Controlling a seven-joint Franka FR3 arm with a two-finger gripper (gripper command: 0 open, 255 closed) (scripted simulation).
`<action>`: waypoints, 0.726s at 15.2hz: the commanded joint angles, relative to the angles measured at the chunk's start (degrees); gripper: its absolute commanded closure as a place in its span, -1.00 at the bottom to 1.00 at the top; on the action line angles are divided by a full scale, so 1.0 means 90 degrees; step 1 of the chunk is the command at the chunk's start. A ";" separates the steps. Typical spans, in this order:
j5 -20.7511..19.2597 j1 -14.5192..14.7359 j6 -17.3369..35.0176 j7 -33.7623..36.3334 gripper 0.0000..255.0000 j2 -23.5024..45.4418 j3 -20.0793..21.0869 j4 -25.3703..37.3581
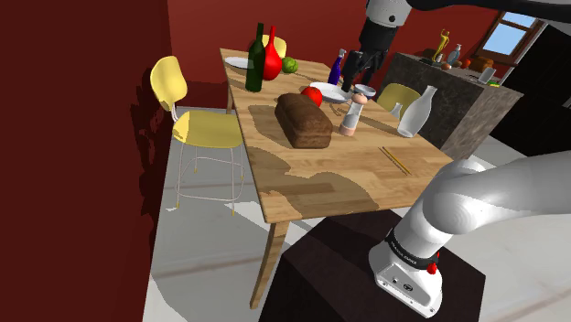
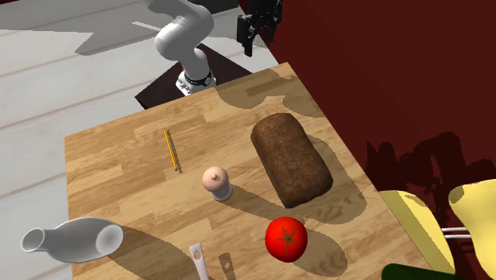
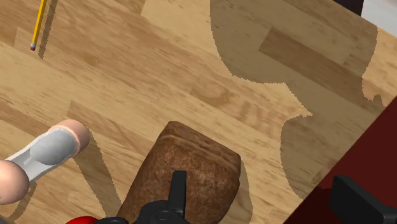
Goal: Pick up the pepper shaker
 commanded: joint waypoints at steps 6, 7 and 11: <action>-0.0447 -0.0289 0.0460 -0.0473 -1.00 0.0442 -0.0508 -0.0048; -0.0531 -0.0346 0.0555 -0.0564 -1.00 0.0548 -0.0608 -0.0038; -0.0843 -0.0564 0.0934 -0.0917 -1.00 0.1024 -0.1006 0.0067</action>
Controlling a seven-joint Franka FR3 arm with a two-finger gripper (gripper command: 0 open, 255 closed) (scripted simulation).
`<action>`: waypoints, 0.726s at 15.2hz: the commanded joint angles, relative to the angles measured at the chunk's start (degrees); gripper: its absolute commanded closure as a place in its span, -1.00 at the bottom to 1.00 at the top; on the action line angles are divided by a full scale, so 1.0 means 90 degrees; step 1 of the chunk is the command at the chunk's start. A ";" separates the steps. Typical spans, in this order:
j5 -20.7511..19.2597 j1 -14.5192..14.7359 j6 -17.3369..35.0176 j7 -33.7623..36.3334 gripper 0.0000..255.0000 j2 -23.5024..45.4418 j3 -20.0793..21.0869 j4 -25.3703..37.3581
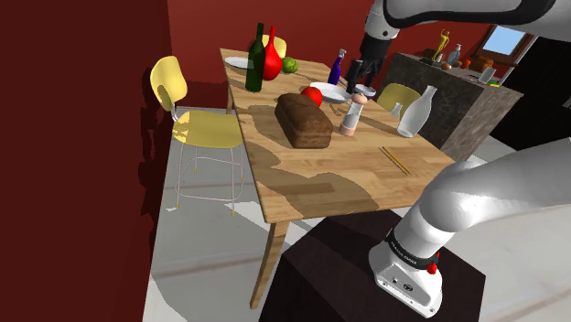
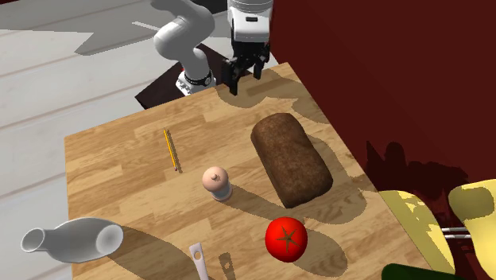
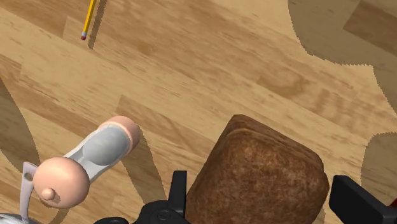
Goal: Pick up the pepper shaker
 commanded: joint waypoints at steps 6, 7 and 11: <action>-0.0442 -0.0345 0.0705 -0.0589 -1.00 0.0991 -0.0678 0.0342; -0.0486 -0.0388 0.0794 -0.0675 -1.00 0.1148 -0.0772 0.0424; -0.0602 -0.0553 0.1128 -0.1024 -1.00 0.1816 -0.1141 0.0816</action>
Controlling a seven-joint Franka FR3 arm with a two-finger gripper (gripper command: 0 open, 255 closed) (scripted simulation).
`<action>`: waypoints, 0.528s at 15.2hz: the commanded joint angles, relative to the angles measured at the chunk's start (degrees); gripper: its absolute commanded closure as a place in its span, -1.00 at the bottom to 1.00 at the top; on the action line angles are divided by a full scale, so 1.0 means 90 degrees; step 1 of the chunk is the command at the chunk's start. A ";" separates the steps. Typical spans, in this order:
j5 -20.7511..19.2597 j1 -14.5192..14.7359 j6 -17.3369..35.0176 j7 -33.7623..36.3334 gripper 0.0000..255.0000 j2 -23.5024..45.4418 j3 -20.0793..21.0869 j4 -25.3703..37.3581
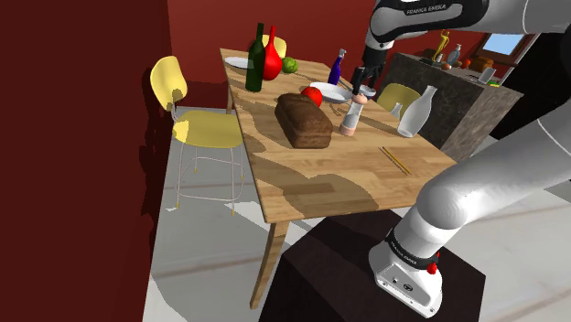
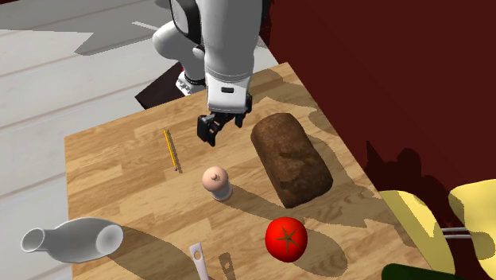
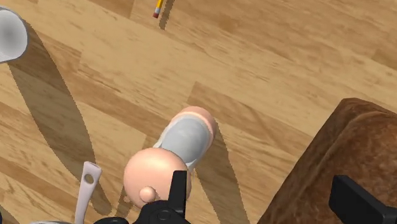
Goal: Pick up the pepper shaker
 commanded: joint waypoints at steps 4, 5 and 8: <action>-0.0047 -0.0201 0.0449 -0.0446 -1.00 0.0888 -0.0442 0.0520; -0.0031 -0.0242 0.0517 -0.0544 -1.00 0.1078 -0.0525 0.0660; 0.0003 -0.0313 0.0696 -0.0681 -1.00 0.1392 -0.0650 0.0817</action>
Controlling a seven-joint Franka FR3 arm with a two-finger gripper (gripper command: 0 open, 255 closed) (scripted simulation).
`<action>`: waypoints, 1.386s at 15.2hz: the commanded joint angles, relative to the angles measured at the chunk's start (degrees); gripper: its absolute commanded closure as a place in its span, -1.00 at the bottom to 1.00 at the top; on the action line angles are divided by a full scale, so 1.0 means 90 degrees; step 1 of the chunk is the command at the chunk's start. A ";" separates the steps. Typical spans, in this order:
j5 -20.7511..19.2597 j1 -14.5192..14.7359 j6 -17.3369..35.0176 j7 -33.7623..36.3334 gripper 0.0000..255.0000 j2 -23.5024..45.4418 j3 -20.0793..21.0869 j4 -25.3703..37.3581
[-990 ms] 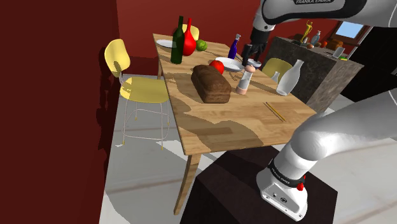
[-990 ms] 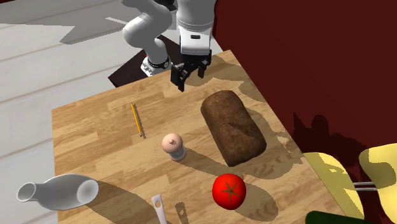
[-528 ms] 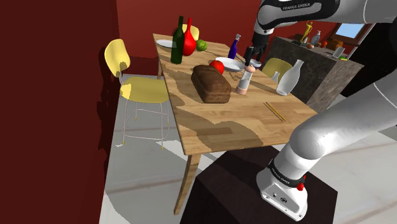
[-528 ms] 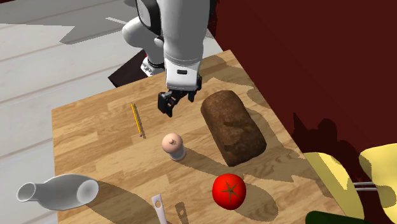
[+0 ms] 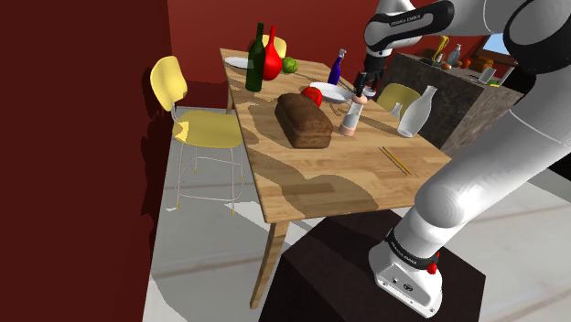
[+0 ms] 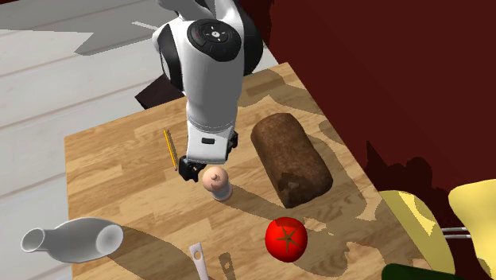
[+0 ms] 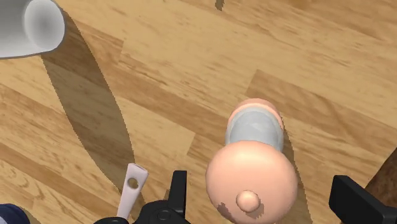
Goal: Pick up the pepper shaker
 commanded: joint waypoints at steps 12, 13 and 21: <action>-0.0037 -0.0046 0.0608 0.0070 1.00 0.0206 -0.0074 -0.0403; -0.0037 -0.0045 0.0606 0.0070 1.00 0.0207 -0.0073 -0.0401; -0.0018 -0.0035 0.0369 0.0020 1.00 0.0149 -0.0058 -0.0216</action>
